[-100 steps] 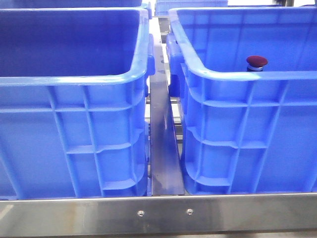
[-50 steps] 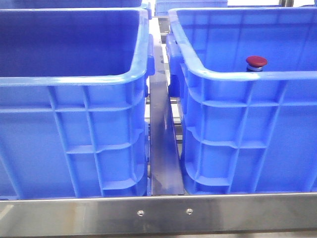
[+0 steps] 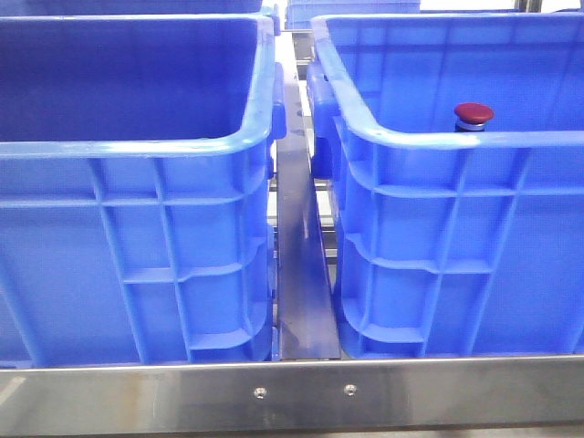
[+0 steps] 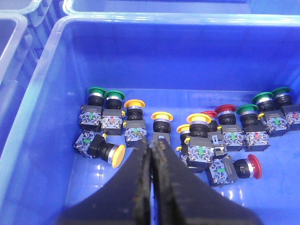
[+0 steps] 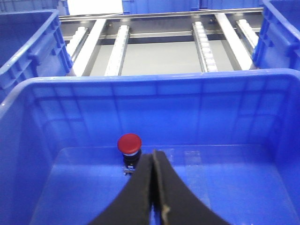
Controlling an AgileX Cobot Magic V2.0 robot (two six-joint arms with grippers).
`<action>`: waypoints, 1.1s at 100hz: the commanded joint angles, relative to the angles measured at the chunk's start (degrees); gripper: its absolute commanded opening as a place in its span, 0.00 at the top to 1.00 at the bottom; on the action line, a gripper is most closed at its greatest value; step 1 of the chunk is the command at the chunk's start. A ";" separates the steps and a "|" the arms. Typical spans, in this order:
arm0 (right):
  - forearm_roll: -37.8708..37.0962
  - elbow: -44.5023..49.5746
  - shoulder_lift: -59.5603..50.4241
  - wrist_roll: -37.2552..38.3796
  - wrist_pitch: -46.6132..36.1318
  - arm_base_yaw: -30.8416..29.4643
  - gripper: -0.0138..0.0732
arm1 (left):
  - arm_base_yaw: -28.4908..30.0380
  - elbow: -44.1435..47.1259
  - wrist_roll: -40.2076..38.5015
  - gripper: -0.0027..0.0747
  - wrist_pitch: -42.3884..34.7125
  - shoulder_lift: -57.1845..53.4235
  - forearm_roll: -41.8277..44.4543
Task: Pick red and yellow buttons and place in box
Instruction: 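Raise the right gripper away from the placed red button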
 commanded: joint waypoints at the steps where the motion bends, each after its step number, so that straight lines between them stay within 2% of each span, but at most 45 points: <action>1: 4.95 -1.52 -0.43 -0.97 2.20 -0.24 0.92 | 0.05 -1.34 -0.57 0.99 -4.10 -0.10 0.53; 20: 4.95 -1.52 -0.43 -0.97 2.20 -0.24 0.92 | 0.05 -1.34 -0.57 0.99 -4.10 -0.10 0.53; 29: 4.95 -1.52 -0.43 -0.97 2.26 -0.24 0.92 | 0.05 -1.34 -0.57 0.92 -4.10 -0.10 0.53; 34: 4.95 -1.52 -0.43 -0.97 2.51 -0.24 0.92 | 0.05 -1.34 -0.57 0.84 -4.10 -0.10 0.29; 41: 4.95 -1.52 -0.43 -0.97 2.65 -0.24 0.92 | 0.05 -1.34 -0.57 0.68 -4.10 0.02 -0.39; 45: 4.95 -1.52 -0.43 -0.97 2.71 -0.24 0.92 | 0.05 -1.34 -0.57 0.53 -4.10 0.24 -0.79; 53: 4.95 -1.52 -0.43 -0.97 2.77 -0.24 0.92 | 0.05 -1.34 -0.45 0.31 -4.10 0.92 -0.90; 60: 4.95 -1.52 -0.43 -0.97 2.83 -0.24 0.92 | 0.05 -1.34 -0.16 0.21 -4.10 2.09 -0.90; 89: 4.95 -1.52 -0.43 -0.97 3.01 -0.24 0.92 | -0.51 -6.03 7.26 0.21 -3.75 12.87 -9.27; 110: 4.95 -1.52 -0.43 -0.97 3.06 -0.24 0.92 | -5.41 -10.18 8.25 0.23 -2.82 25.54 -9.64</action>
